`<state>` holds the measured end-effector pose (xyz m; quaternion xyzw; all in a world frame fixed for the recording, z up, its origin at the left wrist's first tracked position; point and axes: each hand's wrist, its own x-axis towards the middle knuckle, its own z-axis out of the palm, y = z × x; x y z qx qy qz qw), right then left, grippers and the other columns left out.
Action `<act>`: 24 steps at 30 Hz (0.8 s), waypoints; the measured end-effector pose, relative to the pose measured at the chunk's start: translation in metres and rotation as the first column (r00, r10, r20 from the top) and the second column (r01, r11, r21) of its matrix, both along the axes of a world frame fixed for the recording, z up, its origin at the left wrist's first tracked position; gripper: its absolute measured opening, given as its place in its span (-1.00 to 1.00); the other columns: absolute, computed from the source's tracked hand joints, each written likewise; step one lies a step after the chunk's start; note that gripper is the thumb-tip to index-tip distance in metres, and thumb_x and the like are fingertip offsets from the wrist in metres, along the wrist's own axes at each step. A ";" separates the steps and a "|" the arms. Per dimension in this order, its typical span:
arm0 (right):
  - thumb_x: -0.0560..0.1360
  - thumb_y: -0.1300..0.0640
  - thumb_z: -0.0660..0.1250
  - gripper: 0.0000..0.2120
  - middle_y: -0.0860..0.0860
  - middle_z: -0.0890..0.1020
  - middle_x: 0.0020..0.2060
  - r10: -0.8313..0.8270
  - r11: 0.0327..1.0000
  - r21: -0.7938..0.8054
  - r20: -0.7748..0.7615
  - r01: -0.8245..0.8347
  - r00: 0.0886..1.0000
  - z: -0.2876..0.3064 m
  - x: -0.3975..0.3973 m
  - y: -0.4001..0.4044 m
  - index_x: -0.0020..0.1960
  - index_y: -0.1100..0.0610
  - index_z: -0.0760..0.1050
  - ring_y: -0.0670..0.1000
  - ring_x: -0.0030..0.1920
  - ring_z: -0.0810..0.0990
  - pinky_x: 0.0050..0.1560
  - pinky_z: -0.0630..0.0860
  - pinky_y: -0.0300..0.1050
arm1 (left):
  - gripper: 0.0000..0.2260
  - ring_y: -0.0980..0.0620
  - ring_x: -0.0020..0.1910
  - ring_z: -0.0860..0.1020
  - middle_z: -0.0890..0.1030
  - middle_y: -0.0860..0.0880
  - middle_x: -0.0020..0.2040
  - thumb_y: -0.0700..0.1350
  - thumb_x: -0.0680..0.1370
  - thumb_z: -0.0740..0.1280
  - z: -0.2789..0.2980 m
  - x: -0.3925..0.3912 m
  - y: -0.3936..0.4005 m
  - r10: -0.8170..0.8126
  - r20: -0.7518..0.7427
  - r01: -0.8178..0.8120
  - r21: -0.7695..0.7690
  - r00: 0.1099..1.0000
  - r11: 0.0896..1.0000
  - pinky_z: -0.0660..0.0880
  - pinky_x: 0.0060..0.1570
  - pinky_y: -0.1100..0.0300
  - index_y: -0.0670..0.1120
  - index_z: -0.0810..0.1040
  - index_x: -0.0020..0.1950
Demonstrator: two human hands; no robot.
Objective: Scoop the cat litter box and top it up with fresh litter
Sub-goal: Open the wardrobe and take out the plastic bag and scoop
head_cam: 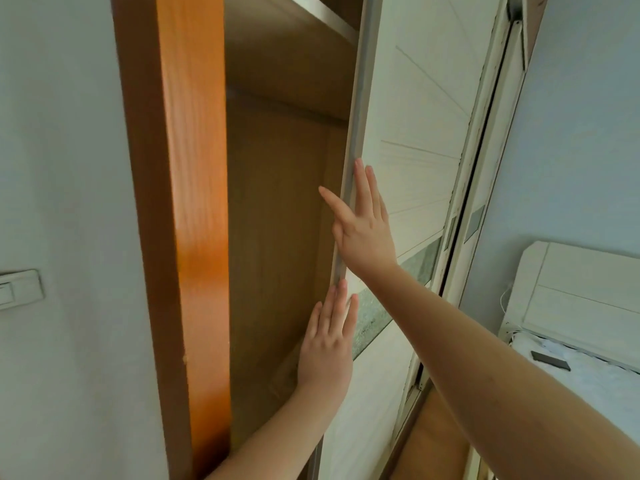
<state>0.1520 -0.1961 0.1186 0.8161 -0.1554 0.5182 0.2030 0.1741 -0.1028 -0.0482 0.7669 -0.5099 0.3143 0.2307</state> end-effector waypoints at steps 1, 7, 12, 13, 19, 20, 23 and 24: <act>0.60 0.12 0.14 -0.57 0.13 0.01 0.55 0.006 1.000 0.003 -0.001 -0.006 1.000 0.000 0.001 -0.007 0.45 -0.08 0.31 0.17 0.55 -0.10 0.51 -0.01 0.07 | -0.30 -0.16 0.57 -0.11 -0.19 -0.15 0.60 -0.19 0.54 0.29 0.000 0.001 -0.007 -0.003 0.000 0.003 0.007 1.000 1.000 0.05 0.50 -0.10 -0.10 0.00 0.60; 0.60 0.13 0.09 -0.52 0.14 0.00 0.55 0.014 1.000 0.009 -0.004 -0.014 1.000 -0.002 0.003 -0.055 0.50 -0.07 0.22 0.17 0.55 -0.11 0.52 0.00 0.08 | -0.30 -0.14 0.58 -0.13 -0.16 -0.16 0.60 -0.16 0.55 0.29 -0.002 0.006 -0.058 -0.030 -0.022 0.030 -0.001 0.999 1.000 0.10 0.50 -0.08 -0.10 0.00 0.60; 0.58 0.14 0.05 -0.51 0.16 0.04 0.55 0.064 0.998 -0.002 0.007 -0.064 0.998 -0.002 0.004 -0.104 0.51 -0.04 0.23 0.18 0.55 -0.07 0.52 0.05 0.11 | -0.27 -0.17 0.57 -0.09 -0.13 -0.19 0.60 -0.08 0.52 0.32 -0.006 0.002 -0.113 -0.044 -0.065 0.044 -0.004 0.997 0.999 0.05 0.49 -0.03 -0.07 0.01 0.60; 0.58 0.14 0.04 -0.51 0.17 0.05 0.54 0.078 0.997 -0.008 0.005 -0.078 0.997 -0.002 0.003 -0.114 0.51 -0.02 0.24 0.18 0.55 -0.06 0.51 0.08 0.12 | -0.26 -0.18 0.57 -0.07 -0.11 -0.19 0.60 -0.07 0.51 0.33 -0.007 0.003 -0.125 -0.043 -0.068 0.043 -0.006 0.997 0.999 0.05 0.48 -0.03 -0.06 0.02 0.60; 0.59 0.12 -0.03 -0.51 0.20 0.12 0.53 0.139 0.989 0.039 0.023 -0.139 0.990 -0.005 0.002 -0.171 0.51 0.09 0.24 0.21 0.54 0.01 0.45 0.18 0.19 | -0.25 -0.20 0.56 -0.11 -0.15 -0.20 0.59 -0.02 0.52 0.32 -0.008 0.011 -0.184 -0.059 -0.045 0.061 0.047 0.997 0.997 0.09 0.48 -0.07 -0.05 0.00 0.60; 0.59 0.13 -0.03 -0.52 0.20 0.12 0.53 0.146 0.988 0.045 0.031 -0.148 0.989 -0.006 0.003 -0.181 0.51 0.09 0.24 0.21 0.54 0.02 0.45 0.19 0.20 | -0.25 -0.20 0.57 -0.13 -0.17 -0.20 0.59 -0.01 0.52 0.31 -0.008 0.013 -0.193 -0.062 -0.032 0.063 0.060 0.998 0.996 0.10 0.48 -0.07 -0.05 -0.02 0.60; 0.60 0.15 0.02 -0.53 0.20 0.15 0.52 0.167 0.985 0.037 0.077 -0.170 0.983 -0.008 0.008 -0.214 0.50 0.12 0.23 0.20 0.54 0.04 0.44 0.20 0.19 | -0.26 -0.20 0.57 -0.16 -0.19 -0.20 0.59 0.05 0.54 0.28 -0.006 0.019 -0.218 -0.065 0.028 0.062 0.092 0.997 0.994 0.10 0.49 -0.09 -0.04 -0.04 0.61; 0.60 0.17 0.05 -0.53 0.20 0.16 0.52 0.171 0.984 0.034 0.096 -0.175 0.981 -0.008 0.009 -0.224 0.50 0.14 0.23 0.20 0.54 0.05 0.44 0.20 0.19 | -0.26 -0.21 0.57 -0.16 -0.19 -0.20 0.59 0.07 0.54 0.27 -0.005 0.021 -0.226 -0.069 0.049 0.063 0.106 0.996 0.992 0.10 0.49 -0.09 -0.03 -0.05 0.61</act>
